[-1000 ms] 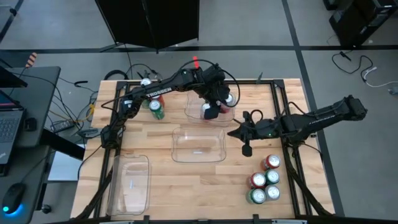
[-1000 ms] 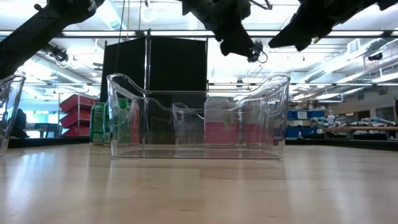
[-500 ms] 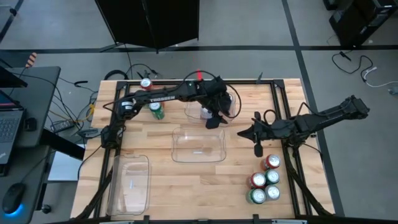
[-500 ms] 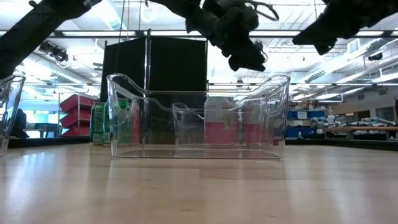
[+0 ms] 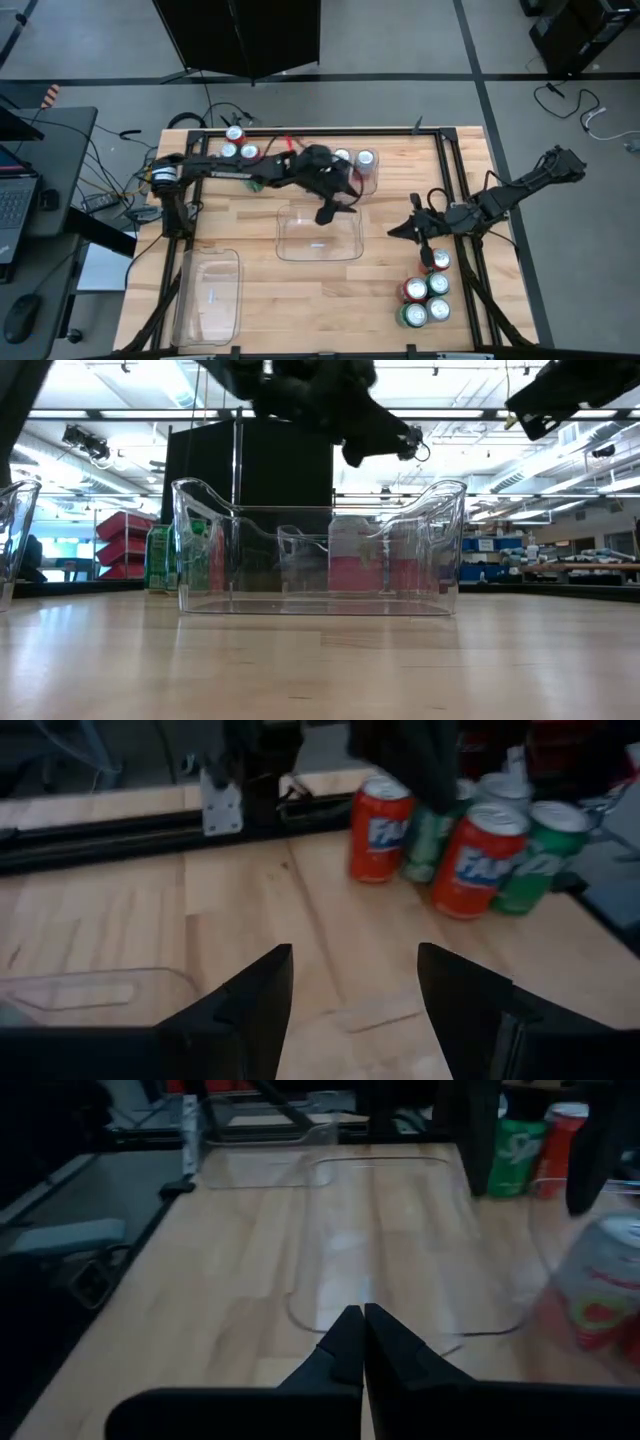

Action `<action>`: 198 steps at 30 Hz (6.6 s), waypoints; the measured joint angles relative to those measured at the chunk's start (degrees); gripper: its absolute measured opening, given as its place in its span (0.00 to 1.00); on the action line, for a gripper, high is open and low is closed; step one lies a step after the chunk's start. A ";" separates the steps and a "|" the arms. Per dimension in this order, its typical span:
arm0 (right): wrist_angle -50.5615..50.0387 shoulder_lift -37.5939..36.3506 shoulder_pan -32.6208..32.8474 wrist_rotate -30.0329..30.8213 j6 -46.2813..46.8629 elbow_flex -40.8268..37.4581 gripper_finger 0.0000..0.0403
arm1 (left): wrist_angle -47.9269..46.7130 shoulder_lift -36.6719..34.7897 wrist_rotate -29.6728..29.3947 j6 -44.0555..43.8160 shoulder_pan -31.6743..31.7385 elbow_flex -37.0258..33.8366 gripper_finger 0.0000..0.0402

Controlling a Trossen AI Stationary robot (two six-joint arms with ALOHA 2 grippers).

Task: Sort soda cans
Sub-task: Put the pink white soda can into the top transparent bin

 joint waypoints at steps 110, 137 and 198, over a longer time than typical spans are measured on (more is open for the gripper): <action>-78.90 50.09 24.79 -20.61 75.13 71.32 0.70 | 5.60 -27.40 -18.05 -4.51 -8.50 -29.03 0.54; -73.47 49.82 -30.40 -16.25 11.15 71.34 0.70 | 5.69 -30.16 -18.39 -3.74 -8.47 -29.03 0.54; -57.50 52.36 -47.30 -14.43 0.77 42.81 0.70 | 3.86 -30.14 -18.45 -5.82 -8.47 -29.09 0.54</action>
